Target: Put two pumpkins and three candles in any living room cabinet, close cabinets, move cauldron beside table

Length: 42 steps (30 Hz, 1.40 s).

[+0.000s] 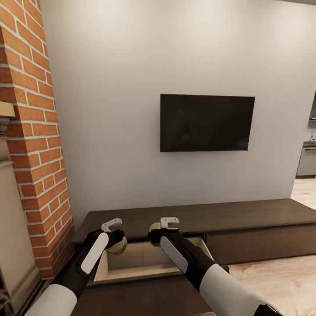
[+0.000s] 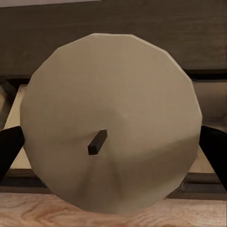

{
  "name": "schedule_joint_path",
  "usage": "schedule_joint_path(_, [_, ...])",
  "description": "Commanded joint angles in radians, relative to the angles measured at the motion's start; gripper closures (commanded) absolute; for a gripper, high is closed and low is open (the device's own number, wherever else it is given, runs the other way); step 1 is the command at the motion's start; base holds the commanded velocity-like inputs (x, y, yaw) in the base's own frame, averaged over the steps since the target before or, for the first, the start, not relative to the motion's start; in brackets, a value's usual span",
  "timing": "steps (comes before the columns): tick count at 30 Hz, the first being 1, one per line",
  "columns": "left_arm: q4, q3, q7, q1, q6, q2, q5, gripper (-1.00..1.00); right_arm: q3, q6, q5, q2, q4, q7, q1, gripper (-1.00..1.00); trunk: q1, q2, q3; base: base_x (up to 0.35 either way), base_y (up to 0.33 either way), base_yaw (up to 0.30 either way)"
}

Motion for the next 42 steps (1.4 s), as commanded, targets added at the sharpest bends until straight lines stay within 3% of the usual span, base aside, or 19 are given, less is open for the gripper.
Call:
schedule_joint_path(1, [-0.004, -0.004, 0.01, -0.001, 0.0, 0.002, 0.012, 1.0, 0.002, 0.003, -0.006, 0.0, -0.01, -0.009, -0.001, 1.0, 0.004, -0.008, -0.004, 0.0, 0.0, 0.0])
schedule_joint_path(9, [-0.008, -0.004, 0.008, -0.001, 0.002, 0.004, 0.016, 1.0, 0.001, 0.035, -0.018, 0.0, -0.06, -0.01, -0.001, 1.0, 0.035, -0.064, -0.03, 0.0, 0.0, -0.001])
schedule_joint_path(42, [-0.009, -0.004, 0.005, -0.001, 0.002, 0.005, 0.017, 1.0, 0.003, 0.035, -0.017, 0.0, -0.067, -0.01, -0.001, 1.0, 0.161, -0.295, -0.176, 0.0, 0.0, -0.045])
